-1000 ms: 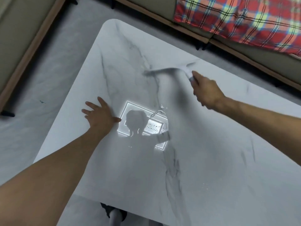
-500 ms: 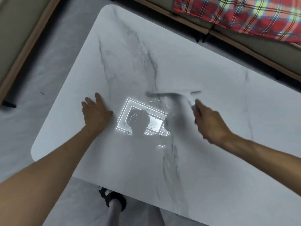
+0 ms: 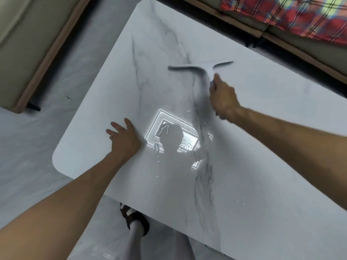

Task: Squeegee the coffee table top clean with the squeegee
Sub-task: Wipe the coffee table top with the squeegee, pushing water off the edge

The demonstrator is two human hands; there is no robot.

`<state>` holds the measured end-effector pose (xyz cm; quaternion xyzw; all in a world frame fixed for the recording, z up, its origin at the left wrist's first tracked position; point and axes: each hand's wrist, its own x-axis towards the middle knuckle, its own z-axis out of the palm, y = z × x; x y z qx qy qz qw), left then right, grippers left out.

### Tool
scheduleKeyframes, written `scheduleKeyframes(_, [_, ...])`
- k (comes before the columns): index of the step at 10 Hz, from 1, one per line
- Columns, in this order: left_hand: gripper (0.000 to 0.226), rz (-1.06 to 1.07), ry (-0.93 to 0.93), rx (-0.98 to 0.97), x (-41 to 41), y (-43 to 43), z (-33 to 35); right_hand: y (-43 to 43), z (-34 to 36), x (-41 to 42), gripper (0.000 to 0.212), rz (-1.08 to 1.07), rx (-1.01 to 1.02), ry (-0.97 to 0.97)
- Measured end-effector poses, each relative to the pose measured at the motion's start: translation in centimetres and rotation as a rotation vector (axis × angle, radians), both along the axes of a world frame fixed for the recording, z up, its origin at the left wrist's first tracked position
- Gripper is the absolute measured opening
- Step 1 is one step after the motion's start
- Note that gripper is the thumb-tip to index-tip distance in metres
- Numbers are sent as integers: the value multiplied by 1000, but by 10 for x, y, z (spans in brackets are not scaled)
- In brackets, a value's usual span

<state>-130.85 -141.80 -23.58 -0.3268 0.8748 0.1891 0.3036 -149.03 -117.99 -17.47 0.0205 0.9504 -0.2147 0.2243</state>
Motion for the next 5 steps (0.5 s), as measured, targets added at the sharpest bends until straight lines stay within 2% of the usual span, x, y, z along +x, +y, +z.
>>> scheduleKeyframes(1, [73, -34, 1, 4, -1, 1, 1, 9, 2, 55, 42, 241, -10, -21])
scheduleKeyframes(2, [72, 84, -51, 128, -6, 1, 11, 53, 10, 95, 52, 314, -3, -93])
scheduleKeyframes(3, [64, 117, -6, 73, -3, 4, 8, 87, 20, 111, 55, 340, 83, -113])
scheduleKeyframes(4, [57, 55, 16, -24, 5, -2, 1, 131, 40, 128, 44, 355, 212, -166])
scheduleKeyframes(5, [59, -9, 30, -19, 10, -5, 3, 144, 57, 126, 43, 357, 260, -206])
